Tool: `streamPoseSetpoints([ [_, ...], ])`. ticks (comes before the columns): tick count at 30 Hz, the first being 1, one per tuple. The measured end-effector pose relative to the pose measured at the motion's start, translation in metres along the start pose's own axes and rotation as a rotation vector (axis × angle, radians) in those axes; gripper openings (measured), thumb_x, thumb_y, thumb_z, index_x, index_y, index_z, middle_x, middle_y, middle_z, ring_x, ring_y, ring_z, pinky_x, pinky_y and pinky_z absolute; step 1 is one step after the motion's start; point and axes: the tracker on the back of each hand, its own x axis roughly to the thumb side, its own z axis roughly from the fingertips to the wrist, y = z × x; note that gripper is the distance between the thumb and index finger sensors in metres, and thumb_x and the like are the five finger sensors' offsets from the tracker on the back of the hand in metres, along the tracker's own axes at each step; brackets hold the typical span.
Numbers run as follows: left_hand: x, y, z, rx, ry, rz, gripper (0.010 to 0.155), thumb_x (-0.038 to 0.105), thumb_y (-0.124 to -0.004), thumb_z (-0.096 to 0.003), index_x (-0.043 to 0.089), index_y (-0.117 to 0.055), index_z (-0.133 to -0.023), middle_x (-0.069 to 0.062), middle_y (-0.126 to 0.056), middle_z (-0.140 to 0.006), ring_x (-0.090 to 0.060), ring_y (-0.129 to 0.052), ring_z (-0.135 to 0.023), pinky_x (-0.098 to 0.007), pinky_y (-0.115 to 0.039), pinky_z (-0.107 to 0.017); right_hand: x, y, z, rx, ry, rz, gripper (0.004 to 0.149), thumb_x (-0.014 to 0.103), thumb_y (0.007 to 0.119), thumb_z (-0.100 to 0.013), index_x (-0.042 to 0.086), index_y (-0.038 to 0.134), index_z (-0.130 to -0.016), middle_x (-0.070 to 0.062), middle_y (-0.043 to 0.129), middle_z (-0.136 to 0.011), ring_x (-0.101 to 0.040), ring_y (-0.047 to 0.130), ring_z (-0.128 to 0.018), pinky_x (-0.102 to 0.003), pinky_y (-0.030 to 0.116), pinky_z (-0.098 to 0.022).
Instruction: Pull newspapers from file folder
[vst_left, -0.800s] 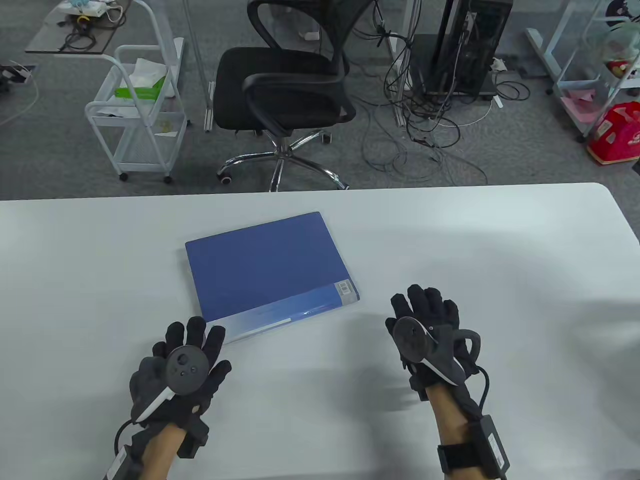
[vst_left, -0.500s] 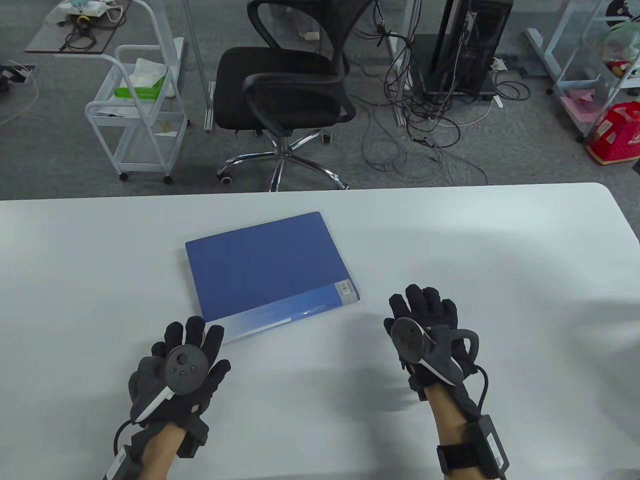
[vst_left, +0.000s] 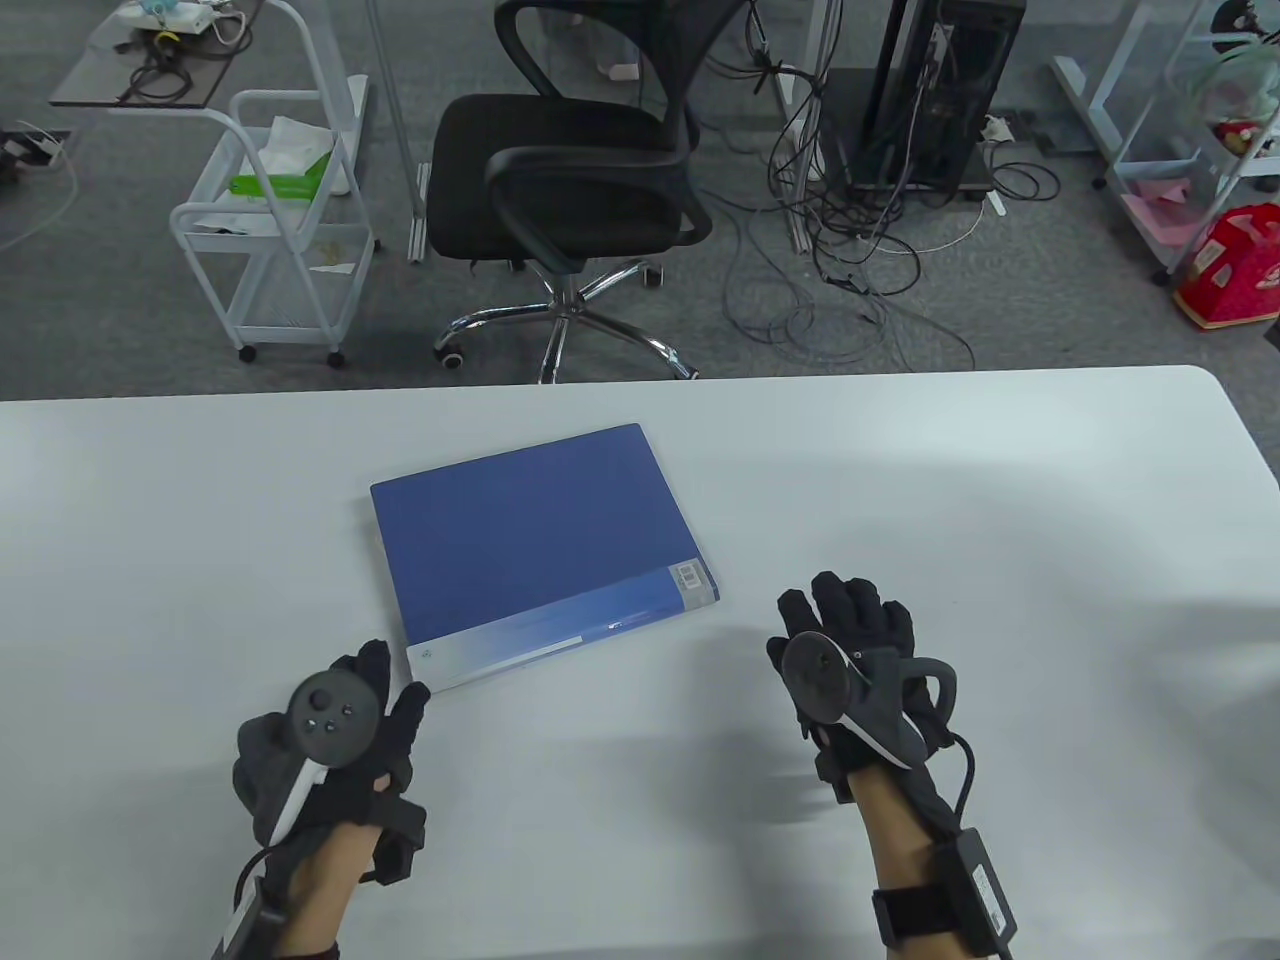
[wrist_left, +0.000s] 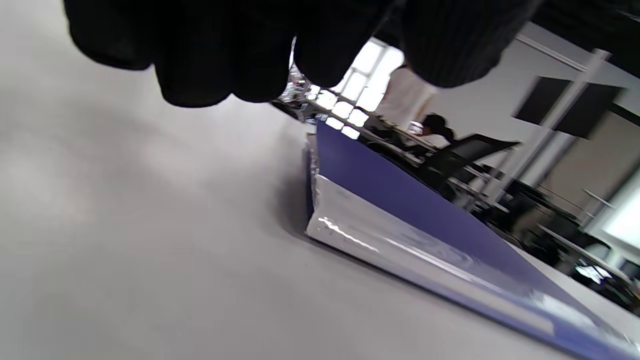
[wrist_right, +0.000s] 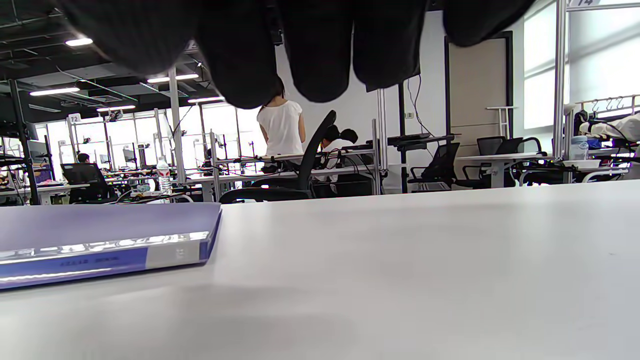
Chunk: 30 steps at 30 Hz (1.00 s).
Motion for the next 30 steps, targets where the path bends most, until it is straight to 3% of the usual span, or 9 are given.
streamPoseSetpoints([
  [4,-0.012,-0.011,-0.035,-0.163,0.248,0.022,0.083,0.050,-0.076,-0.0473,-0.003,-0.062,-0.109,-0.039,-0.068,-0.106,-0.059,-0.079,-0.083,-0.062,-0.071,-0.055,-0.002,0.001,-0.001,0.011,0.009,-0.017,0.056,0.050,0.071,-0.040,0.028,0.076,-0.091,-0.010,0.072,-0.104,-0.043,0.070,-0.097,-0.068,0.056,-0.065],
  [6,-0.011,-0.020,-0.046,-0.226,0.311,0.043,0.084,0.052,-0.075,-0.0478,-0.005,-0.063,-0.109,-0.042,-0.056,-0.107,-0.058,-0.066,-0.083,-0.059,-0.064,-0.059,-0.004,0.001,-0.001,0.014,0.012,-0.024,0.056,0.050,0.071,-0.040,0.028,0.076,-0.091,-0.010,0.072,-0.104,-0.043,0.070,-0.097,-0.068,0.056,-0.065],
  [12,0.006,-0.037,-0.062,-0.195,0.401,-0.037,0.085,0.056,-0.079,-0.0424,-0.004,-0.067,-0.100,-0.042,-0.044,-0.107,-0.058,-0.056,-0.082,-0.060,-0.056,-0.061,-0.006,0.003,-0.003,0.034,0.026,-0.046,0.057,0.050,0.071,-0.040,0.028,0.076,-0.092,-0.010,0.072,-0.104,-0.043,0.071,-0.097,-0.068,0.056,-0.065],
  [18,0.022,-0.045,-0.065,-0.180,0.394,-0.005,0.048,0.039,-0.088,-0.0438,0.006,-0.090,-0.080,-0.042,-0.044,-0.109,-0.060,-0.054,-0.083,-0.061,-0.055,-0.062,-0.005,0.003,-0.004,0.048,0.035,-0.072,0.057,0.051,0.071,-0.040,0.029,0.075,-0.092,-0.010,0.072,-0.104,-0.043,0.070,-0.098,-0.067,0.056,-0.066],
  [23,0.024,-0.034,-0.062,-0.175,0.311,0.175,0.041,0.031,-0.079,-0.0489,0.004,-0.088,-0.078,-0.039,-0.068,-0.103,-0.058,-0.076,-0.077,-0.060,-0.071,-0.056,-0.009,0.003,-0.005,0.051,0.048,-0.085,0.057,0.051,0.071,-0.040,0.029,0.074,-0.092,-0.010,0.072,-0.104,-0.043,0.071,-0.098,-0.067,0.056,-0.066],
  [25,0.022,-0.029,-0.060,-0.199,0.294,0.399,0.040,0.029,-0.075,-0.0491,0.001,-0.083,-0.077,-0.042,-0.076,-0.099,-0.058,-0.091,-0.073,-0.061,-0.083,-0.051,-0.012,0.002,-0.005,0.048,0.058,-0.098,0.057,0.051,0.071,-0.040,0.029,0.074,-0.093,-0.010,0.072,-0.104,-0.043,0.071,-0.097,-0.067,0.056,-0.065],
  [28,0.020,-0.028,-0.059,-0.212,0.296,0.650,0.039,0.026,-0.074,-0.0481,-0.001,-0.080,-0.075,-0.041,-0.085,-0.089,-0.045,-0.114,-0.055,-0.053,-0.100,-0.034,-0.014,0.000,-0.005,0.042,0.062,-0.111,0.057,0.051,0.071,-0.040,0.028,0.074,-0.092,-0.010,0.072,-0.104,-0.043,0.071,-0.097,-0.067,0.057,-0.065],
  [30,0.021,-0.024,-0.060,-0.184,0.267,0.687,0.038,0.025,-0.077,-0.0463,-0.003,-0.082,-0.072,-0.037,-0.092,-0.083,-0.038,-0.118,-0.046,-0.049,-0.102,-0.029,-0.015,-0.001,-0.005,0.034,0.064,-0.117,0.057,0.051,0.071,-0.040,0.028,0.075,-0.092,-0.010,0.073,-0.103,-0.043,0.072,-0.096,-0.067,0.057,-0.065],
])
